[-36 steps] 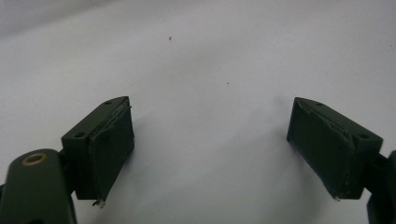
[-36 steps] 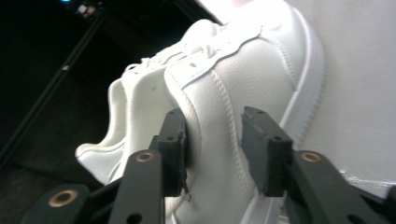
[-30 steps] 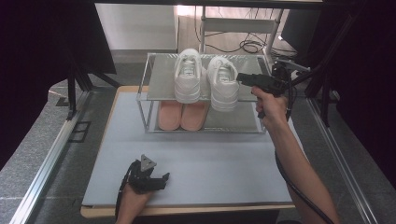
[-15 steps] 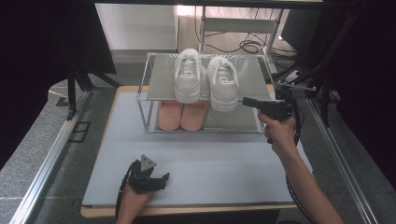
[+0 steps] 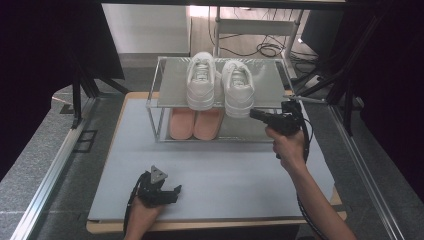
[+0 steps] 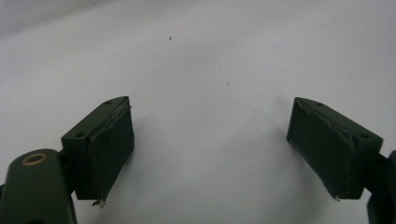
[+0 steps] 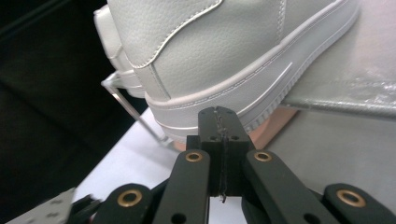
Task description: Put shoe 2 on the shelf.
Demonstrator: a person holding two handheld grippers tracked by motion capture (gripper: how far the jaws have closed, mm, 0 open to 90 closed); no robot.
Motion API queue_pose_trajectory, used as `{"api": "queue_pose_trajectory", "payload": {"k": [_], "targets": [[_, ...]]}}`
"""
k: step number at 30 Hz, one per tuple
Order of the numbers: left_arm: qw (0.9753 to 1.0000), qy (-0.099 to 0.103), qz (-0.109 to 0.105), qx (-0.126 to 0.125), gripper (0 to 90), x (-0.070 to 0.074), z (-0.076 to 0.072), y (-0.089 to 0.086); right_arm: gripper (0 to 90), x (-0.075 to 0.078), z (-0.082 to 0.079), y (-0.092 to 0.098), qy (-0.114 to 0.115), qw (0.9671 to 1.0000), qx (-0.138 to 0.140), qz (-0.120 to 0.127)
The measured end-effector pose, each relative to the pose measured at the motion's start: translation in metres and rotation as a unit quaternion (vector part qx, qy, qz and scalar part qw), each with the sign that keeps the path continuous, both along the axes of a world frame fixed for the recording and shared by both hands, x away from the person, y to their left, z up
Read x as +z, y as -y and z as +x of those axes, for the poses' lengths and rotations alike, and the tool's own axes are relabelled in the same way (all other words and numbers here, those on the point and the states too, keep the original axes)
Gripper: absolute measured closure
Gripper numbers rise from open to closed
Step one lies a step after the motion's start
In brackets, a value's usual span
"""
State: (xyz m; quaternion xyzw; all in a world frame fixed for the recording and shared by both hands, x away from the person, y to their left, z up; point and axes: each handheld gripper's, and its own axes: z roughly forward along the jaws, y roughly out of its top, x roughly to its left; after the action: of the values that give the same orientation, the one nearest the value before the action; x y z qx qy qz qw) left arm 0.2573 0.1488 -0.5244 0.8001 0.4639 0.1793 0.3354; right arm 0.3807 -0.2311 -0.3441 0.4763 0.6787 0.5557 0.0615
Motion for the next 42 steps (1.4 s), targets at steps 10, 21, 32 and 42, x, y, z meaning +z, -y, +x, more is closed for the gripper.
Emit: {"api": "queue_pose_trajectory", "payload": {"k": [10, 21, 32, 42], "targets": [[1.0, 0.0, -0.001, 0.0, 14.9, 0.0, 0.0, 0.0, 90.0, -0.006, 0.023, -0.019, -0.001, 0.9997, -0.023, 0.002], [1.0, 0.0, -0.002, 0.0, 14.9, 0.0, 0.0, 0.0, 89.9, -0.008, 0.036, -0.04, 0.007, 0.9998, -0.015, -0.005], [1.0, 0.0, -0.001, 0.0, 14.9, 0.0, 0.0, 0.0, 83.2, -0.011, 0.034, -0.036, 0.012, 0.9997, -0.006, -0.02], [1.0, -0.001, 0.002, -0.001, 14.9, 0.0, 0.0, 0.0, 72.5, -0.013, 0.026, -0.03, 0.024, 0.9987, 0.003, -0.045]]}}
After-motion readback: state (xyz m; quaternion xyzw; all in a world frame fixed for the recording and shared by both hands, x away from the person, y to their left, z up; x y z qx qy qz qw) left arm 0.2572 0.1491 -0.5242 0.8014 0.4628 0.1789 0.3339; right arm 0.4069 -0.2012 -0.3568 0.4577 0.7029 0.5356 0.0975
